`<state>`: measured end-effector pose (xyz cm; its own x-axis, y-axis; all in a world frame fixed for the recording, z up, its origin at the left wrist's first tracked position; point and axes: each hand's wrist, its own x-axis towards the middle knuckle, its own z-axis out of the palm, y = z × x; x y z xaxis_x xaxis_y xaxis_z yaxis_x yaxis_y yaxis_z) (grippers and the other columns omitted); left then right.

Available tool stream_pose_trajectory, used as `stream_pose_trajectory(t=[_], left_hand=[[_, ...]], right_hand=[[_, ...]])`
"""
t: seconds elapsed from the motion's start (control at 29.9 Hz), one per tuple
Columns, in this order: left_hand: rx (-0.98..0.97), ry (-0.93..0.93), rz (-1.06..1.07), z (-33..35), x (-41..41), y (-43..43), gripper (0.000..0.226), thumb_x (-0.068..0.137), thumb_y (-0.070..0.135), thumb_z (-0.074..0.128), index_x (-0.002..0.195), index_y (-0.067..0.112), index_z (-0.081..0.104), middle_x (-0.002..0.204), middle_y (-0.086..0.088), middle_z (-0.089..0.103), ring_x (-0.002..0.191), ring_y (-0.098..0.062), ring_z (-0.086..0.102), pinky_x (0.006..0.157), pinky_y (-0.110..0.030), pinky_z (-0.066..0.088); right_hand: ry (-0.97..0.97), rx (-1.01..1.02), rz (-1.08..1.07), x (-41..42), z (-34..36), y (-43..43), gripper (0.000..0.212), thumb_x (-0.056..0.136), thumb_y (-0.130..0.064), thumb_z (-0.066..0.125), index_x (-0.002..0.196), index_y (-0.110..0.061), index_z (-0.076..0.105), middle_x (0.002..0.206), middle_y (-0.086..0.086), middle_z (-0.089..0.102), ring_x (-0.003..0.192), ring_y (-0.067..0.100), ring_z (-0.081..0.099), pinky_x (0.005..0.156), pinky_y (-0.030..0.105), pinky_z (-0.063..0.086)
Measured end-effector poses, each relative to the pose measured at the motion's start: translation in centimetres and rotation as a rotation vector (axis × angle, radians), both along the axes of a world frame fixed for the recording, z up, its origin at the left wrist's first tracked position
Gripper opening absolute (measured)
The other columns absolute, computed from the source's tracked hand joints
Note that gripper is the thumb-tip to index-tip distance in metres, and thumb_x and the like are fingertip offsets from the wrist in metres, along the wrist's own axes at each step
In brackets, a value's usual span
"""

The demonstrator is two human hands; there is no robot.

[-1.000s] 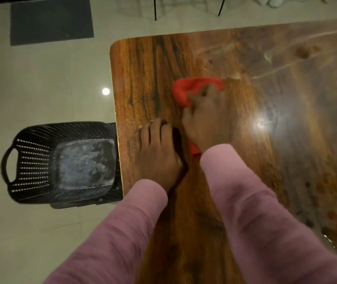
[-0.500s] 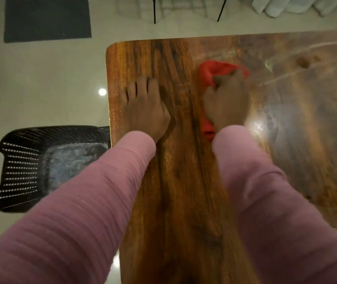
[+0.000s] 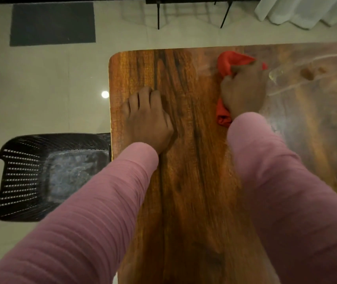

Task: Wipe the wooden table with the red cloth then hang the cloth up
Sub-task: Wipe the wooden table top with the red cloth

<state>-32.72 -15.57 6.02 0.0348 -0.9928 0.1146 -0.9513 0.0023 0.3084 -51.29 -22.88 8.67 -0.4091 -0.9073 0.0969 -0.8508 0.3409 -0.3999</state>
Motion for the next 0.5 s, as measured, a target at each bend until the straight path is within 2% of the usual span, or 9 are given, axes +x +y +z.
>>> stream_pose_trajectory(t=[0.07, 0.2, 0.3, 0.5], left_hand=[[0.007, 0.001, 0.004, 0.1, -0.1, 0.0, 0.039, 0.088, 0.023, 0.041, 0.121, 0.008, 0.053, 0.133, -0.013, 0.049, 0.118, -0.034, 0.043, 0.104, -0.048, 0.031], [0.013, 0.003, 0.012, 0.0, -0.2, 0.0, 0.035, 0.089, 0.022, 0.044, 0.119, 0.009, 0.054, 0.133, -0.014, 0.049, 0.118, -0.034, 0.043, 0.102, -0.046, 0.031], [0.007, 0.007, 0.0, -0.1, -0.1, 0.0, 0.037, 0.087, 0.023, 0.042, 0.119, 0.008, 0.054, 0.133, -0.014, 0.049, 0.117, -0.034, 0.044, 0.101, -0.046, 0.031], [0.016, 0.02, 0.001, 0.1, -0.1, -0.1, 0.039, 0.087, 0.022, 0.041, 0.122, 0.01, 0.054, 0.133, -0.012, 0.048, 0.119, -0.033, 0.042, 0.104, -0.047, 0.031]], right_hand=[[0.008, -0.005, 0.088, 2.5, -0.1, -0.4, 0.031, 0.087, -0.024, 0.05, 0.111, -0.022, 0.069, 0.133, 0.012, 0.045, 0.124, 0.034, 0.038, 0.101, 0.043, 0.036], [0.043, -0.01, 0.404, 7.5, -0.3, 0.6, 0.034, 0.087, -0.023, 0.048, 0.116, -0.021, 0.066, 0.128, 0.01, 0.047, 0.117, 0.031, 0.041, 0.091, 0.04, 0.041], [0.093, -0.022, 0.532, 6.8, -0.5, 0.8, 0.035, 0.089, -0.024, 0.049, 0.12, -0.021, 0.065, 0.125, 0.009, 0.049, 0.114, 0.029, 0.043, 0.091, 0.039, 0.042], [0.058, 0.041, 0.097, -1.6, -0.2, -3.9, 0.035, 0.088, -0.024, 0.044, 0.114, -0.018, 0.067, 0.134, 0.013, 0.044, 0.125, 0.035, 0.039, 0.101, 0.048, 0.04]])
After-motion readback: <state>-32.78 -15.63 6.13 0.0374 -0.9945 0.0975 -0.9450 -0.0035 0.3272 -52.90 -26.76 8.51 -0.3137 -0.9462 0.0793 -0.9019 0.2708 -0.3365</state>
